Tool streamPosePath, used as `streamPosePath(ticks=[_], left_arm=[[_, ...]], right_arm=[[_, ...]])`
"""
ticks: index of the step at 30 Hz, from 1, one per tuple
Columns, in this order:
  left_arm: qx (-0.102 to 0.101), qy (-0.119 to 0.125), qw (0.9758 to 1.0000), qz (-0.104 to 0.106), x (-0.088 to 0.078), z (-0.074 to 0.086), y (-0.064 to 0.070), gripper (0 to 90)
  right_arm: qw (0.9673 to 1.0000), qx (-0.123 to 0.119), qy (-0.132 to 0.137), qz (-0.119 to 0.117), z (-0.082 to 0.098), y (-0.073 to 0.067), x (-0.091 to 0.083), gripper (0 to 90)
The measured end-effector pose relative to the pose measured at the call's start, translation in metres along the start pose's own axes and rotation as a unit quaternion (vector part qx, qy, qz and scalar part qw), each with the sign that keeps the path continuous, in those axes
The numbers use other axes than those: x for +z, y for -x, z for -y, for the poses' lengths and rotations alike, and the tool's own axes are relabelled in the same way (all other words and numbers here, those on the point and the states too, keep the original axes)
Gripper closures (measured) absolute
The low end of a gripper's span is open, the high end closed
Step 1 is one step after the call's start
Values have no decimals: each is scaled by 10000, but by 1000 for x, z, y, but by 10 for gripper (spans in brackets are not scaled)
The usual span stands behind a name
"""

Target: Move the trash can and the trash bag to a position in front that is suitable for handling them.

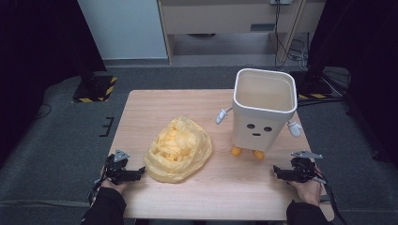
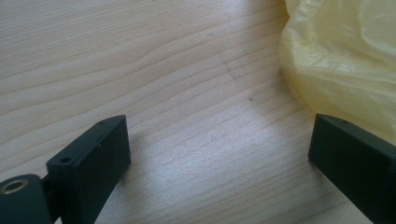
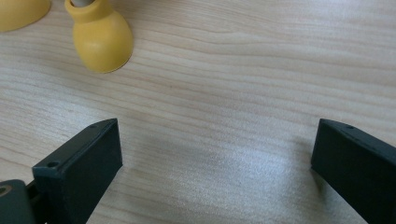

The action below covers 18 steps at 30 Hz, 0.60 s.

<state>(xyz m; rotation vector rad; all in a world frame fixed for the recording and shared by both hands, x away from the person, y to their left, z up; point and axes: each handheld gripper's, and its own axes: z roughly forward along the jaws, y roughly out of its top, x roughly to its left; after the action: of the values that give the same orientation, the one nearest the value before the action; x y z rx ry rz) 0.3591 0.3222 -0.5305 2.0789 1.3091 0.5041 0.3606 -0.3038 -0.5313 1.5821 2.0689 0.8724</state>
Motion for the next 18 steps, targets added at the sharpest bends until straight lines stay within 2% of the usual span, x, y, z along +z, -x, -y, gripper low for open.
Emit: streamPosePath(ticks=[1,3,4,5,8,11,15,16,17,18], left_arm=[[7,0,10000,38,0,-1,1,60],[16,-20,10000,54,-1,-2,4,72],[34,-14,10000,37,-3,-3,4,75],[-59,84,9999,79,-3,-3,4,80],[-240,172,9995,61,-9,-6,2,90],[-493,421,9979,55,-16,-11,3,99],[-728,859,9936,107,-28,-18,5,117],[-728,859,9936,107,-28,-18,5,119],[-796,1008,9916,128,-31,-23,6,121],[-796,1008,9916,128,-31,-23,6,123]], right_arm=[[9999,-107,20,31,-1,1,0,21],[9998,-131,-83,83,0,0,2,18],[9996,-251,-76,142,1,0,3,19],[9996,-241,-100,106,1,-1,3,18],[9997,-222,-58,110,1,-1,3,8],[9995,-294,-7,73,2,0,4,6],[9996,-261,20,115,2,-1,4,5],[9997,-233,26,99,3,-1,4,5],[9996,-236,42,125,3,-1,4,6],[9994,-316,83,147,4,0,4,6]])
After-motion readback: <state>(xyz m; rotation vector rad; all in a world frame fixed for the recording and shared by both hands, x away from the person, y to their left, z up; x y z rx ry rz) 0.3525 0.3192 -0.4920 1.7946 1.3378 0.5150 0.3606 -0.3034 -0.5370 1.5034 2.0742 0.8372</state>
